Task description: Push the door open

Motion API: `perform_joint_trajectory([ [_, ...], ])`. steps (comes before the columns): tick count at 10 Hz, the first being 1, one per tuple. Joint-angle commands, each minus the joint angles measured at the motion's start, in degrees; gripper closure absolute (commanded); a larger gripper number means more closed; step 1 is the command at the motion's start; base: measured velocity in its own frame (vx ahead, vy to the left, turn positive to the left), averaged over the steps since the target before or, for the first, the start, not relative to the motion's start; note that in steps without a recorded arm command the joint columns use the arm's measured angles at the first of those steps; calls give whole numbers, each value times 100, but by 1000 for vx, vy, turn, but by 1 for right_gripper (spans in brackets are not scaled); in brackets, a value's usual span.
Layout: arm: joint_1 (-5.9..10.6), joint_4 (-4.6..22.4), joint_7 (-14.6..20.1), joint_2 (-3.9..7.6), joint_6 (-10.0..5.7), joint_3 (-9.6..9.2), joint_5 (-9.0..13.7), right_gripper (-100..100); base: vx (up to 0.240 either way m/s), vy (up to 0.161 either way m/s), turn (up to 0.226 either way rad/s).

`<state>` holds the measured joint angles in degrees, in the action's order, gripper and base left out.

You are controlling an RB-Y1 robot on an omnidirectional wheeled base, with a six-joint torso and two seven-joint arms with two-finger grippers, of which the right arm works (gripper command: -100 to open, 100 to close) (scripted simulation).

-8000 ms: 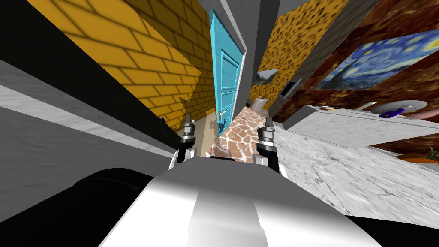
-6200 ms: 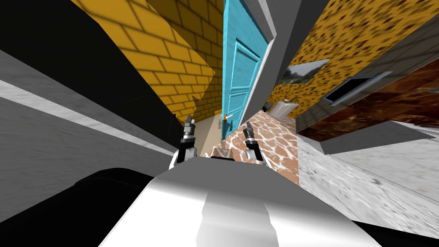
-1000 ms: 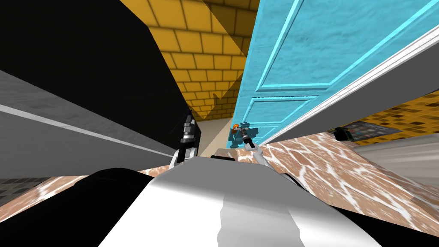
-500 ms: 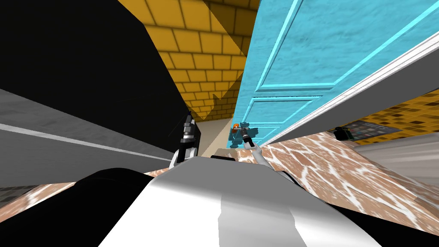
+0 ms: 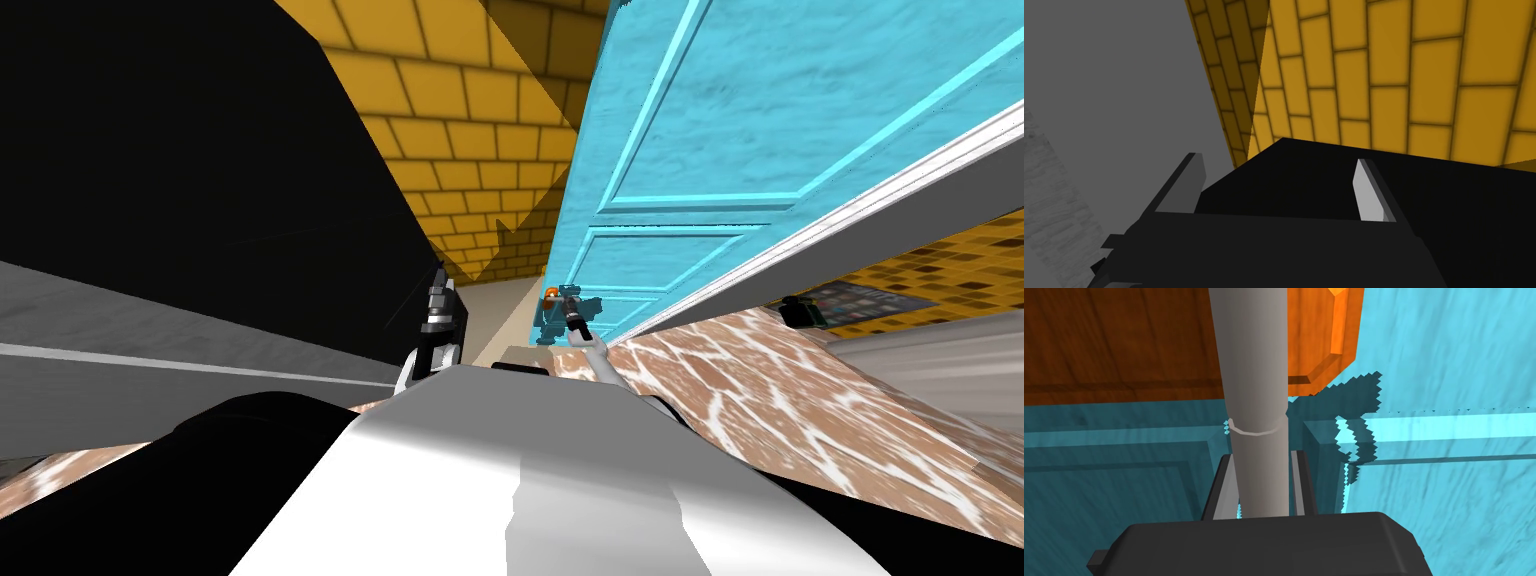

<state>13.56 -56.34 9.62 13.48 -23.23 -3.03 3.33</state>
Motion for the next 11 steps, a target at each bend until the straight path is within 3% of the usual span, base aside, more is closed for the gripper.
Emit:
perform_joint_trajectory([
  [1, 155, 79, -133, -27, -53, 254, -6, 100, 98, 55, -21],
  [2, 155, 79, -133, -27, -53, 254, -6, 100, 75, 34, -26],
  [11, 573, 628, -730, -555, -20, 1131, -108, 100, 92, 49, -27],
])
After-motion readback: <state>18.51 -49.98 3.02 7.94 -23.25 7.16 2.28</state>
